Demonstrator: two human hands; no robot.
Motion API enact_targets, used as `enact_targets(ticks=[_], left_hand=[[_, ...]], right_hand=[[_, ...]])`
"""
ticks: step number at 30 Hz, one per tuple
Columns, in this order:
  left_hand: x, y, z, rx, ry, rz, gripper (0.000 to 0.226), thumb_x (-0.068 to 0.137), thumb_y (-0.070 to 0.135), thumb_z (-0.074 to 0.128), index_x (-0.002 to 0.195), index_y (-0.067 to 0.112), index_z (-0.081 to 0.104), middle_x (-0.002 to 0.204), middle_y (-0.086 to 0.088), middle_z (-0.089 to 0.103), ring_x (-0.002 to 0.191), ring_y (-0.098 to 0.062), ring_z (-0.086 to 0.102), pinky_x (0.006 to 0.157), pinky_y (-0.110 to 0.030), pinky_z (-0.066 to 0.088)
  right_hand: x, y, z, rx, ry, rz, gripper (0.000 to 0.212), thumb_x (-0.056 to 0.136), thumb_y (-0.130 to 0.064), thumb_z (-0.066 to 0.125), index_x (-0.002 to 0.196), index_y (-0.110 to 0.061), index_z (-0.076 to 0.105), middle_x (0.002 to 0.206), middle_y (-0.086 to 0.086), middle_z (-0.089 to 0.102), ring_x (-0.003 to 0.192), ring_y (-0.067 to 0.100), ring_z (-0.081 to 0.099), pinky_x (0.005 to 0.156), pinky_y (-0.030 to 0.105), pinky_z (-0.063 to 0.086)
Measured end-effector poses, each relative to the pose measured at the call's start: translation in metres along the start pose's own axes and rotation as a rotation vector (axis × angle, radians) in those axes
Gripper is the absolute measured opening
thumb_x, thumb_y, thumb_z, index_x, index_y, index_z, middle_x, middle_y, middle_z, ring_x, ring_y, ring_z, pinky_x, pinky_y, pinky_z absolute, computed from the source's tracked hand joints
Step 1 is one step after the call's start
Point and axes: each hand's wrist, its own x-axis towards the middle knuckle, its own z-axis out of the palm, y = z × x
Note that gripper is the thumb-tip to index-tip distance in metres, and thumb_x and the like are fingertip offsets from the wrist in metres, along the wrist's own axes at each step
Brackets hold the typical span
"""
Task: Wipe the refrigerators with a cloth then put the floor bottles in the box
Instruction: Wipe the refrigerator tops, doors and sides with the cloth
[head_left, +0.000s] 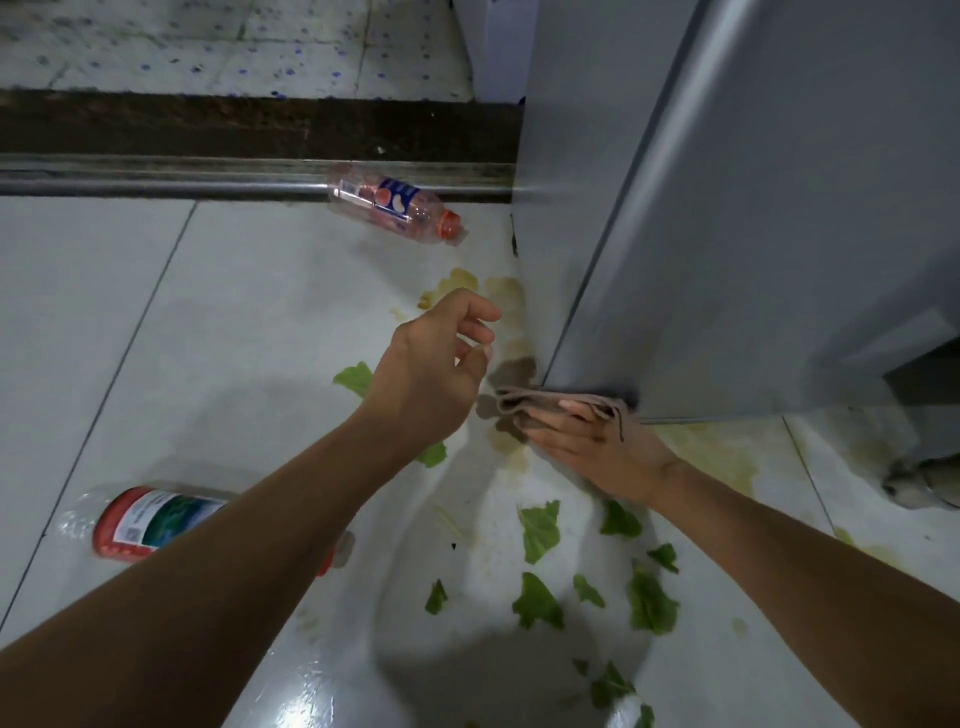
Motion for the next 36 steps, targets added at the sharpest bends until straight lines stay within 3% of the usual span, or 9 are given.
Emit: enact_targets(ticks=[3, 6, 11, 16, 20, 23, 27, 30, 36], left_hand=[[0.001, 0.009, 0.006, -0.005, 0.004, 0.041, 0.023, 0.089, 0.01, 0.056, 0.111, 0.015, 0.057, 0.098, 0.001, 0.063, 0.086, -0.014, 0.06, 0.078, -0.023, 0.048], [0.005, 0.019, 0.019, -0.008, 0.022, 0.059, 0.024, 0.088, 0.009, 0.057, 0.111, 0.016, 0.057, 0.099, 0.003, 0.062, 0.085, -0.008, 0.058, 0.075, -0.013, 0.045], [0.012, 0.038, 0.039, -0.006, 0.053, 0.026, 0.022, 0.085, 0.009, 0.059, 0.106, 0.018, 0.055, 0.1, 0.006, 0.063, 0.089, -0.009, 0.06, 0.074, -0.017, 0.047], [0.018, 0.051, 0.051, 0.064, 0.124, -0.056, 0.026, 0.08, 0.024, 0.071, 0.093, 0.018, 0.05, 0.088, 0.004, 0.064, 0.083, -0.016, 0.064, 0.073, -0.028, 0.05], [0.022, 0.056, 0.053, 0.165, 0.119, -0.094, 0.029, 0.081, 0.035, 0.068, 0.095, 0.02, 0.048, 0.091, 0.001, 0.062, 0.087, -0.021, 0.061, 0.079, -0.039, 0.053], [0.022, 0.057, 0.053, 0.193, 0.103, -0.099, 0.03, 0.083, 0.036, 0.067, 0.099, 0.02, 0.048, 0.099, -0.002, 0.062, 0.09, -0.022, 0.061, 0.083, -0.041, 0.053], [0.021, 0.059, 0.055, 0.187, 0.107, -0.117, 0.027, 0.084, 0.036, 0.065, 0.099, 0.024, 0.047, 0.101, 0.0, 0.062, 0.092, -0.02, 0.061, 0.081, -0.037, 0.052], [0.02, 0.06, 0.056, 0.181, 0.117, -0.116, 0.026, 0.084, 0.034, 0.065, 0.099, 0.022, 0.047, 0.098, 0.002, 0.061, 0.09, -0.019, 0.06, 0.077, -0.034, 0.049], [0.018, 0.059, 0.055, 0.204, 0.129, -0.145, 0.026, 0.084, 0.033, 0.066, 0.098, 0.019, 0.049, 0.089, 0.003, 0.059, 0.082, -0.02, 0.058, 0.072, -0.03, 0.045]], right_hand=[[-0.014, 0.018, -0.001, -0.274, 0.204, -0.029, 0.068, 0.089, -0.017, 0.043, 0.148, -0.025, 0.009, 0.155, -0.011, -0.005, 0.146, 0.017, -0.004, 0.118, 0.045, 0.002], [-0.039, 0.042, -0.005, -0.235, 0.466, 0.11, 0.065, 0.074, -0.01, 0.052, 0.138, -0.023, 0.047, 0.142, -0.016, 0.045, 0.134, 0.012, 0.031, 0.117, 0.038, 0.005], [-0.067, 0.064, 0.001, -0.158, 0.62, 0.34, 0.056, 0.087, -0.002, 0.047, 0.137, -0.026, 0.048, 0.143, -0.012, 0.037, 0.134, 0.017, 0.028, 0.116, 0.04, 0.011], [-0.073, 0.048, 0.021, -0.254, 0.261, 0.124, 0.064, 0.072, -0.012, 0.062, 0.132, -0.033, 0.055, 0.137, -0.02, 0.049, 0.129, 0.007, 0.046, 0.118, 0.037, 0.008], [-0.098, 0.052, 0.031, -0.331, 0.063, -0.048, 0.063, 0.092, -0.023, 0.048, 0.149, -0.031, 0.022, 0.151, -0.021, 0.001, 0.144, 0.009, 0.015, 0.116, 0.045, -0.005], [-0.12, 0.073, 0.029, -0.236, 0.344, 0.203, 0.056, 0.089, 0.0, 0.036, 0.138, -0.025, 0.047, 0.146, -0.013, 0.04, 0.132, 0.019, 0.04, 0.111, 0.042, 0.021], [-0.143, 0.089, 0.029, -0.14, 0.531, 0.374, 0.046, 0.097, -0.002, 0.032, 0.127, -0.022, 0.062, 0.133, -0.008, 0.058, 0.12, 0.019, 0.043, 0.102, 0.044, 0.034], [-0.131, 0.075, 0.031, -0.083, 0.509, 0.4, 0.058, 0.092, 0.006, 0.025, 0.127, -0.024, 0.06, 0.132, -0.011, 0.057, 0.118, 0.02, 0.042, 0.102, 0.044, 0.031], [-0.144, 0.076, 0.046, -0.09, 0.245, 0.134, 0.077, 0.066, -0.012, 0.075, 0.137, -0.028, 0.048, 0.14, -0.011, 0.051, 0.127, 0.014, 0.051, 0.106, 0.039, 0.039]])
